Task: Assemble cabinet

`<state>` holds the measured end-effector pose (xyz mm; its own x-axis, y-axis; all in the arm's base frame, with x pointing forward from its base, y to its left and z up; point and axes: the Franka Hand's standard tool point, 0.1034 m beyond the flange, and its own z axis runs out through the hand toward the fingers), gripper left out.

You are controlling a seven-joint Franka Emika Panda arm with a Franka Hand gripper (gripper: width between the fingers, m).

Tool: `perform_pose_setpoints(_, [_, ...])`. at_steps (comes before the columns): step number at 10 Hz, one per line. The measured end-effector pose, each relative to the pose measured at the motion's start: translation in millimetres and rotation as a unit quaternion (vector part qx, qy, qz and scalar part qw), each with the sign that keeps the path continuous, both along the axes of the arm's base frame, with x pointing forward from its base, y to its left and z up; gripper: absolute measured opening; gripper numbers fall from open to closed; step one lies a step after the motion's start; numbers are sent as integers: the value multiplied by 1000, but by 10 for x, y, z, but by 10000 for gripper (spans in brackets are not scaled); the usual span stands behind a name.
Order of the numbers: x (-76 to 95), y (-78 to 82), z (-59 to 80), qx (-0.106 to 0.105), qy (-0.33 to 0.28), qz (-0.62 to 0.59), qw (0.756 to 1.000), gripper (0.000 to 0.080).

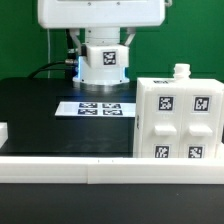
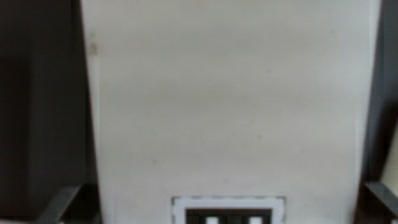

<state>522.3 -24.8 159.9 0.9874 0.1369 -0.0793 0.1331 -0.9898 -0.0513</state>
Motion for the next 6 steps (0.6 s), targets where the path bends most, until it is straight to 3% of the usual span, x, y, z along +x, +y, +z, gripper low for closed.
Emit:
perform_pose_setpoints(3, [358,403,194,-9,26,-63,998,560])
perform_pose_setpoints(6, [394,389,163,-7,21,-50,999,560])
